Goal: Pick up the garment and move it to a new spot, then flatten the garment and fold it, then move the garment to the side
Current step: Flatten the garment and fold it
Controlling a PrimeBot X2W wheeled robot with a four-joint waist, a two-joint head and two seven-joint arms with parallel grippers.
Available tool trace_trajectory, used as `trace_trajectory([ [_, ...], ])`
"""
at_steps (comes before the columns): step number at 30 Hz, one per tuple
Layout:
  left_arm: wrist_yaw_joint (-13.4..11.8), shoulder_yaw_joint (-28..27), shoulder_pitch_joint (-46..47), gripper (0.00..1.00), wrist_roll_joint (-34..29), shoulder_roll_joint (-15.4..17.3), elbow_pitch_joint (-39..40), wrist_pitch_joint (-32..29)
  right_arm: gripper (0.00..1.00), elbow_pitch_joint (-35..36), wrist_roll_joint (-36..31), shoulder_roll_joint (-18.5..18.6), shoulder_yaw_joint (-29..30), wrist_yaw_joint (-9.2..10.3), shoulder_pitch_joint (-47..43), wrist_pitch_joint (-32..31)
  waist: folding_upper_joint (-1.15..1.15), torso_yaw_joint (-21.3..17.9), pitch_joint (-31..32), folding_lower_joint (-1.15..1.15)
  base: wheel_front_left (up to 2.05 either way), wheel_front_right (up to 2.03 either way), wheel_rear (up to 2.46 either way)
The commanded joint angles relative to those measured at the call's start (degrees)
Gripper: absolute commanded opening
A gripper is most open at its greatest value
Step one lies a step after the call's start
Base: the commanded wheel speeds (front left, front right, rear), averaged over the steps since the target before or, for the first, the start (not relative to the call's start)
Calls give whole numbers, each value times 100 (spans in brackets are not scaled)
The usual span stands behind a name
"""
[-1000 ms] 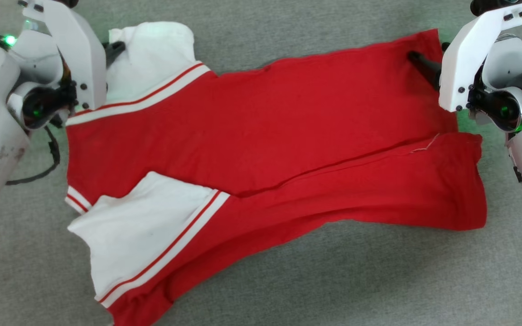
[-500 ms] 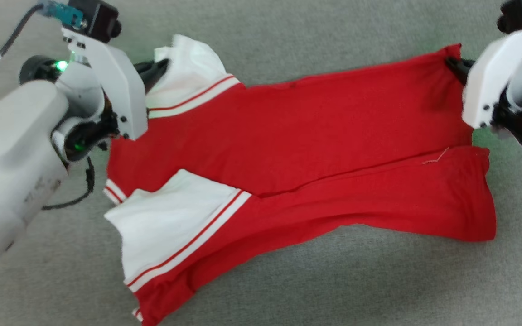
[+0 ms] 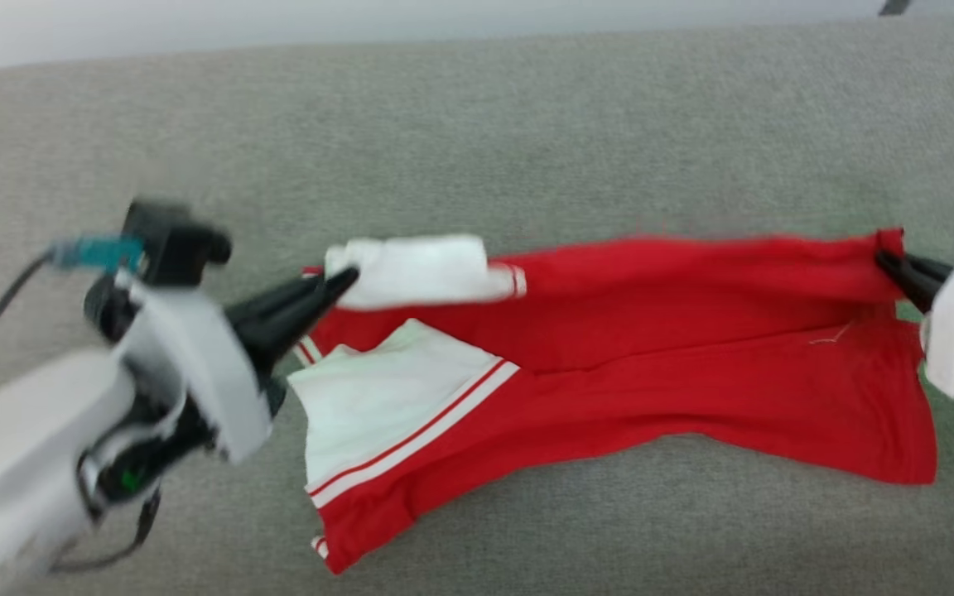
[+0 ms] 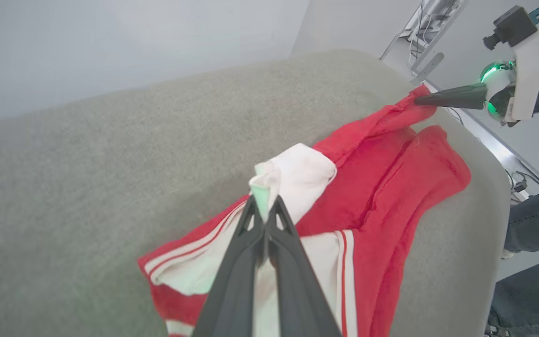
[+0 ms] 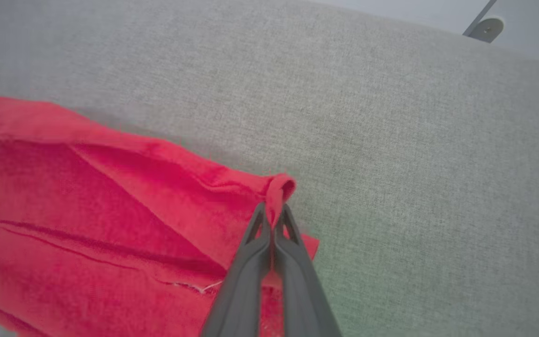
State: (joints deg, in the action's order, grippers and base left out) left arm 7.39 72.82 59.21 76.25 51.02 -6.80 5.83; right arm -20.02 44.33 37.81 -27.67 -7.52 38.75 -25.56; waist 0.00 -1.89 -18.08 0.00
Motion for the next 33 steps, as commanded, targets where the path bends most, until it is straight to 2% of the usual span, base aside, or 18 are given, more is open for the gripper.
trace_trajectory([
  [1, 12, 12, -313, 0, 16, 162, 212, 197, 0, 165, -31, 63, 195, 6, -356, -38, 0, 147, 125, 0, 0, 0, 0],
  [4, -60, 21, -913, 0, 16, 491, 617, 475, 0, 518, -118, 73, 705, 6, -1037, -67, 0, 208, 102, 0, 0, 0, 0],
  [7, -153, 27, -1290, 0, 75, 626, 855, 623, 0, 788, -198, -35, 1107, 5, -1509, -95, 0, 245, 62, 0, 0, 0, 0],
  [11, -199, 31, -1604, 0, 145, 631, 987, 747, 0, 960, -326, -203, 1478, 6, -1863, -103, 0, 270, 8, 0, 0, 0, 0],
  [15, -228, 33, -1846, 2, 124, 365, 752, 836, 0, 927, -534, -522, 1815, 5, -2114, -20, 0, 306, -47, 0, 0, 0, 0],
  [21, -103, -126, -2002, 0, 285, -354, -128, 900, 0, 553, -785, -1010, 2006, 5, -2100, 179, 0, 306, -126, 0, 0, 0, 0],
  [24, -35, -196, -2026, 0, 285, -663, -593, 913, 0, 386, -862, -1130, 1972, 6, -2024, 248, 0, 283, -142, 0, 0, 0, 0],
  [29, -2, -217, -2108, 0, 201, -944, -1070, 910, 2, 322, -868, -1184, 1832, 5, -1998, 355, 0, 237, -57, 0, 0, 0, 0],
  [30, 2, -233, -2118, 16, 167, -969, -1123, 913, 21, 383, -809, -1188, 1795, 4, -2009, 388, 0, 237, -31, 0, 0, 0, 0],
  [31, 4, -264, -2135, 48, 135, -991, -1162, 916, 82, 430, -725, -1212, 1795, 2, -2035, 404, 0, 240, 0, 0, 0, 0, 0],
  [32, 5, -337, -2149, 93, 114, -1011, -1175, 918, 100, 482, -675, -1215, 1804, 2, -2057, 404, 0, 247, 34, 0, 0, 0, 0],
  [33, 6, -434, -2181, 100, 89, -1039, -1157, 919, 100, 544, -635, -1191, 1810, 2, -2092, 395, 0, 260, 73, 0, 0, 0, 0],
])
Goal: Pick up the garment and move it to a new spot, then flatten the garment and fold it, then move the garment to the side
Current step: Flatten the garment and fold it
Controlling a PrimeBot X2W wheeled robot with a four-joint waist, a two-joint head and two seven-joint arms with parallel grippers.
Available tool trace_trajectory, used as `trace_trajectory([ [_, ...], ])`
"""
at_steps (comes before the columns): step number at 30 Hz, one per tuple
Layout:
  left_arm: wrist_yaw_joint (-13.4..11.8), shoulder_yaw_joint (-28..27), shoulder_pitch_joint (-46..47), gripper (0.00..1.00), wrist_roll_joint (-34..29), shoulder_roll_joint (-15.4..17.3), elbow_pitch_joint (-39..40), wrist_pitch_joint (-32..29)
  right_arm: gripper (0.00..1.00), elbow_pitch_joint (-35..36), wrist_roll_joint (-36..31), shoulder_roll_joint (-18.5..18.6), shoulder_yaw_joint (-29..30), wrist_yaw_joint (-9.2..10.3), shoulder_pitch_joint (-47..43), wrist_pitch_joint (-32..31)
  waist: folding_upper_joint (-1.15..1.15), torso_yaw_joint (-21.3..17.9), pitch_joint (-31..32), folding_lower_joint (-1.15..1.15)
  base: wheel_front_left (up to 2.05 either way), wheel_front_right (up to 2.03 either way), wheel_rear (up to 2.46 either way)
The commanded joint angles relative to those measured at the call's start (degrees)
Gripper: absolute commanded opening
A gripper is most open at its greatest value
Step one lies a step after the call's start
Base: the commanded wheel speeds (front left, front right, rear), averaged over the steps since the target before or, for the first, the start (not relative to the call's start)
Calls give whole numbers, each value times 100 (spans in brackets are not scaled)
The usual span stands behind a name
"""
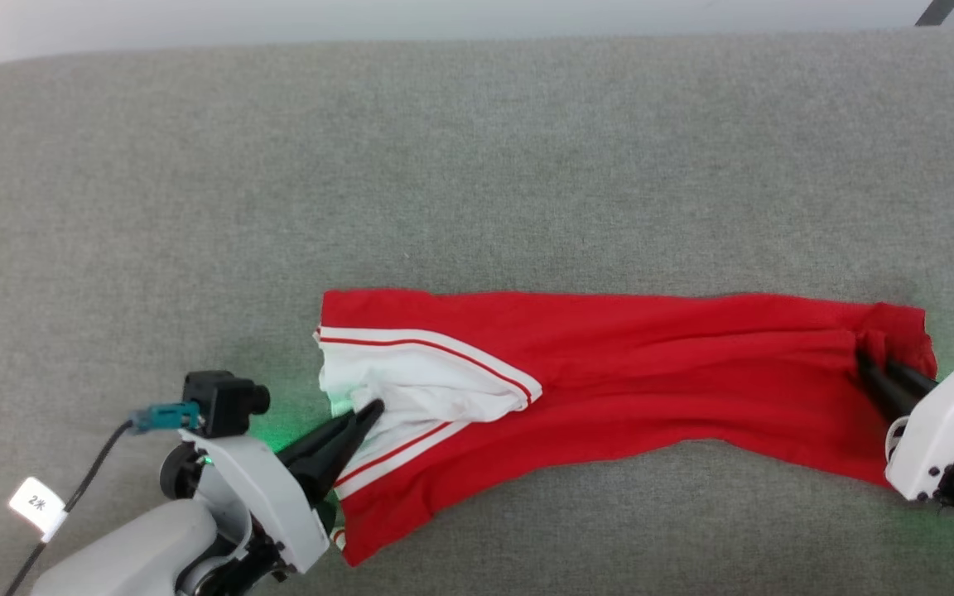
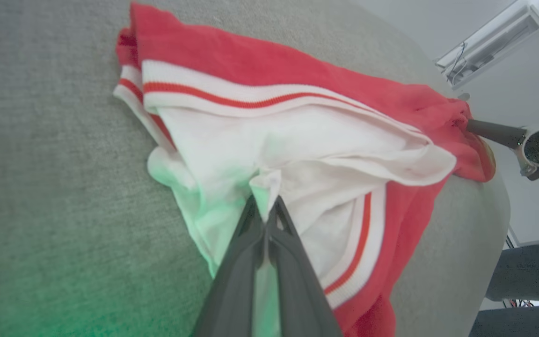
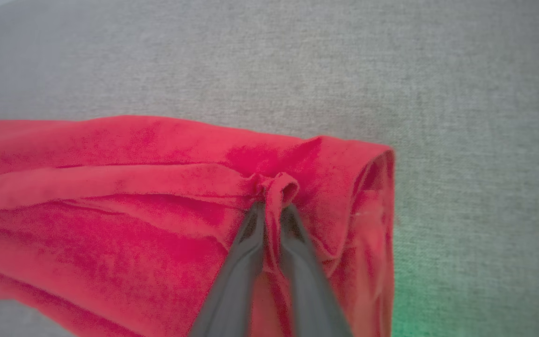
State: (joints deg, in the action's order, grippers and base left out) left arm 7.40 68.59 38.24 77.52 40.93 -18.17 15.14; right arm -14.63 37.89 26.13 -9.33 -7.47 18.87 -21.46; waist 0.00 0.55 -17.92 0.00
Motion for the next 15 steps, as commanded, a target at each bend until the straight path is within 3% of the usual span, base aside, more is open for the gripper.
trace_trajectory([
  [1, 7, -153, -139, 100, -45, -54, 10, -11, 100, 72, 37, 8, -25, -4, -139, -22, 0, 32, 95, 0, 0, 0, 0],
  [7, 9, -1196, -716, 100, -319, -308, 321, -5, 100, 432, 256, 173, 331, -3, -483, -138, 0, 264, 314, 0, 0, 0, 0],
  [15, 10, -2899, -1663, 100, -1397, -1032, 203, -5, 100, 436, 386, 336, 1309, -3, -1078, -396, 0, 789, 472, 0, 0, 0, 0],
])
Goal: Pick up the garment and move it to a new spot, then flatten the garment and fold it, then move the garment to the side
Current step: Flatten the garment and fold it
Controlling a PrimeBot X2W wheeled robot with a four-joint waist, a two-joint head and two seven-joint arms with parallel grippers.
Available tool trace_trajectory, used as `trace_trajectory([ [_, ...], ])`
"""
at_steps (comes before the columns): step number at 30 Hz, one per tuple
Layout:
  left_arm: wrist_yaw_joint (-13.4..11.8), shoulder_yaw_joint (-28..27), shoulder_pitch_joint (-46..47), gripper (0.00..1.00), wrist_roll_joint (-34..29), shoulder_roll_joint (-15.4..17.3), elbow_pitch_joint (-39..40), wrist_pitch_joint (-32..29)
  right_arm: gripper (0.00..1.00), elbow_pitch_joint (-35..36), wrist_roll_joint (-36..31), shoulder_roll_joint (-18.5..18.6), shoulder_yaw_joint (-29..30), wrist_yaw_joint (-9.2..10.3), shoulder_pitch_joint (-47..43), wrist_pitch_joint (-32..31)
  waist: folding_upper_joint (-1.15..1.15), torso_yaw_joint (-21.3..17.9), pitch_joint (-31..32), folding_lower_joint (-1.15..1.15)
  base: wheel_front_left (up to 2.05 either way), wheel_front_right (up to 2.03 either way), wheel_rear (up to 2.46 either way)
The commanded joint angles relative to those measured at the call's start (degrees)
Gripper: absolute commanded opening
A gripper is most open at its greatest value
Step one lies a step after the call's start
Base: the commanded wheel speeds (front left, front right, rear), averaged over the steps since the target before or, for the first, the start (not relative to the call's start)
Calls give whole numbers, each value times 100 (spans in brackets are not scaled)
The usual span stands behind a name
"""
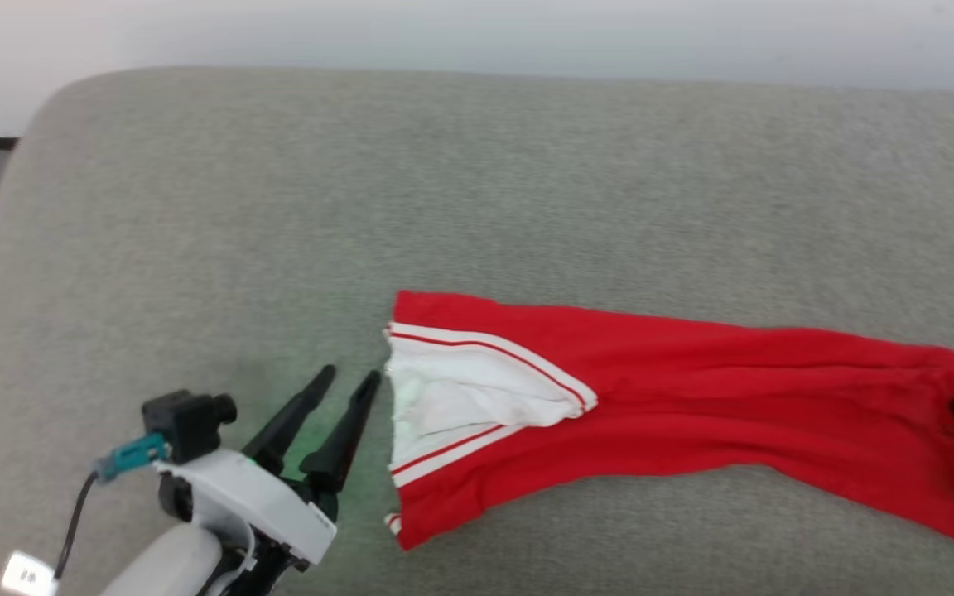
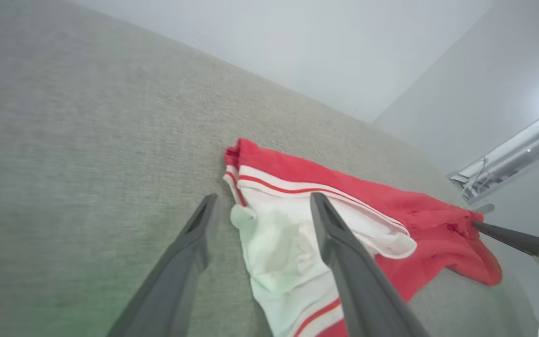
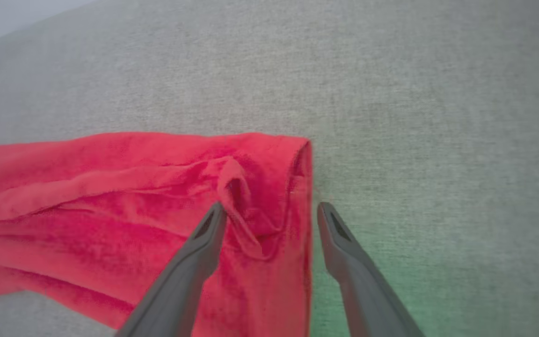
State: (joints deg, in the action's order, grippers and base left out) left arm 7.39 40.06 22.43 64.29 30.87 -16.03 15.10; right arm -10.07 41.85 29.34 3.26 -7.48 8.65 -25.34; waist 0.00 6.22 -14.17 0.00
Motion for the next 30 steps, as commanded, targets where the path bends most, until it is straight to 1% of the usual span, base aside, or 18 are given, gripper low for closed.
trace_trajectory([
  [1, 11, -269, -218, 100, -277, -123, -48, 0, 100, -50, -14, 13, 159, -2, -114, -58, 0, 278, 105, 0, 0, 0, 0],
  [5, 11, -1058, -660, 100, -984, -499, -108, 2, 100, -183, -56, 2, 508, -2, -248, -306, 0, 461, 127, 0, 0, 0, 0],
  [7, 12, -1428, -864, 100, -1370, -663, -132, 1, 100, -244, -25, -76, 633, -2, -227, -455, 0, 508, 133, 0, 0, 0, 0],
  [13, 10, -2426, -1169, 100, -2900, -1076, -35, 1, 100, -425, -24, -167, 554, -2, -101, -1212, 0, 543, 147, 0, 0, 0, 0],
  [17, 10, -3016, -1269, 100, -3714, -1363, 232, 1, 100, -584, -169, -288, 465, -3, 102, -1667, 0, 493, 161, 0, 0, 0, 0],
  [20, 11, -3281, -1362, 100, -4111, -1522, 415, 0, 100, -701, -301, -383, 317, -3, 273, -1984, 0, 417, 167, 0, 0, 0, 0],
  [25, 11, -3435, -1385, 100, -4489, -1672, 498, 1, 100, -973, -619, -652, 171, -5, 606, -2048, 0, 339, 125, 0, 0, 0, 0],
  [26, 11, -3446, -1379, 100, -4559, -1680, 487, 1, 70, -1021, -663, -711, 131, -5, 654, -2026, 0, 328, 109, 0, 0, 0, 0],
  [27, 11, -3464, -1370, 100, -4593, -1697, 482, 1, 21, -1061, -700, -765, 87, -6, 710, -2002, 0, 314, 85, 0, 0, 0, 0],
  [28, 11, -3474, -1362, 100, -4610, -1717, 471, 1, 0, -1089, -728, -807, 45, -14, 752, -1977, 0, 301, 66, 0, 0, 0, 0],
  [30, 12, -3502, -1353, 100, -4653, -1726, 458, 1, 0, -1136, -731, -851, -8, -18, 804, -1929, 0, 274, 40, 0, 0, 0, 0],
])
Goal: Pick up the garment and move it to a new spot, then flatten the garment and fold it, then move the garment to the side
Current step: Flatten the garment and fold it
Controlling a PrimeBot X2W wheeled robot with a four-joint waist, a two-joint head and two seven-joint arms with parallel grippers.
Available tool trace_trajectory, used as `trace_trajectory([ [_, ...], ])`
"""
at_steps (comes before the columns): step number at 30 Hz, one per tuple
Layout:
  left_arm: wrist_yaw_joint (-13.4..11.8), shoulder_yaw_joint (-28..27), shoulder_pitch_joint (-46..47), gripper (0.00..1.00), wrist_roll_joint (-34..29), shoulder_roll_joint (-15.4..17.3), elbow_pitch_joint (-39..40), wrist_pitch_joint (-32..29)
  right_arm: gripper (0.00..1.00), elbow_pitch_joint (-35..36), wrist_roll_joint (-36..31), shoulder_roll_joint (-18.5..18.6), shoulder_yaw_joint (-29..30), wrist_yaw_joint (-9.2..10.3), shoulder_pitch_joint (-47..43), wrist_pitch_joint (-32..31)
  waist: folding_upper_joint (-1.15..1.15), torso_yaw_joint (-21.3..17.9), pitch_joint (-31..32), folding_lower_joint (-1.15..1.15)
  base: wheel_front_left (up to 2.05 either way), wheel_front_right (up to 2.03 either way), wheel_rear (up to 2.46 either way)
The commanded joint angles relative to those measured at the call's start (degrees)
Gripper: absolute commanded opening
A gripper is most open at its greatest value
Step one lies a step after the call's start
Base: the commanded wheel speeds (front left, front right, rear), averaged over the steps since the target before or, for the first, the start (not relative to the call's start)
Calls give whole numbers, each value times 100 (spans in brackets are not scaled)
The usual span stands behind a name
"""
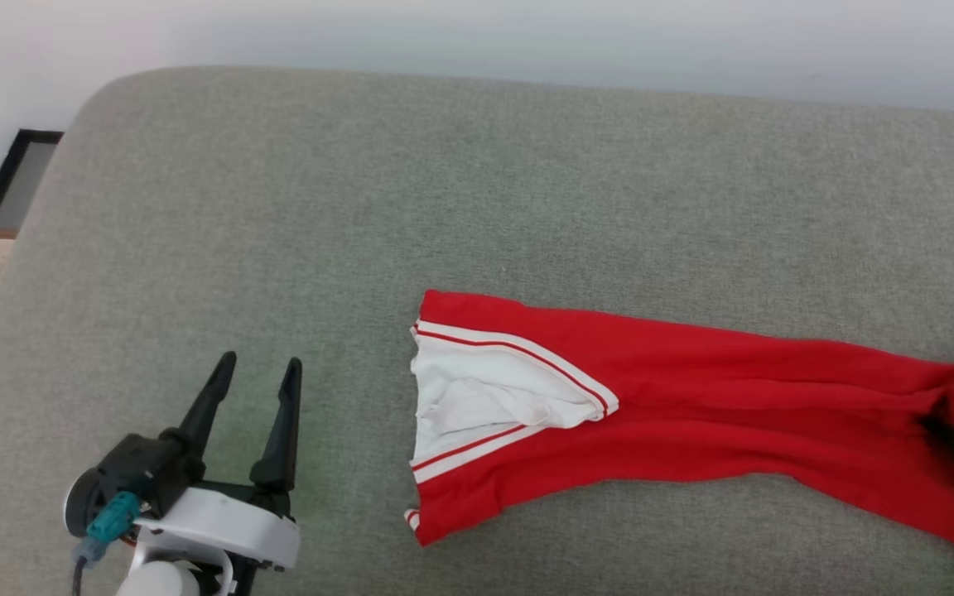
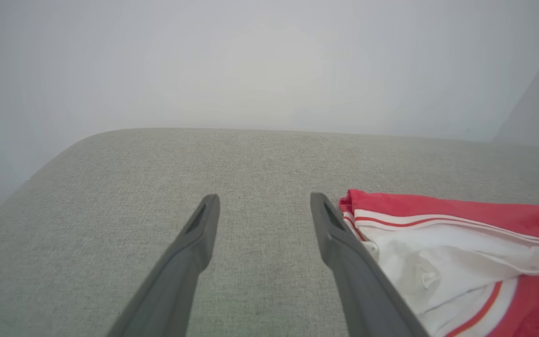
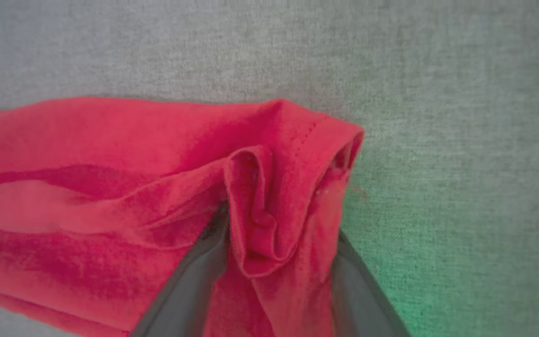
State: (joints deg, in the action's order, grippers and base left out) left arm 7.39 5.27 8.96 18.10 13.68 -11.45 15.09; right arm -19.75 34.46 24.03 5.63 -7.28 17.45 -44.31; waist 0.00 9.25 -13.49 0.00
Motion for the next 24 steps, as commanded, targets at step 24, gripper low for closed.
trace_trajectory([
  [24, 12, -545, -318, 100, 8, -85, 246, 3, 0, -525, -99, 500, 1393, -18, 412, 1446, 0, -816, -257, 0, 0, 0, 0],
])
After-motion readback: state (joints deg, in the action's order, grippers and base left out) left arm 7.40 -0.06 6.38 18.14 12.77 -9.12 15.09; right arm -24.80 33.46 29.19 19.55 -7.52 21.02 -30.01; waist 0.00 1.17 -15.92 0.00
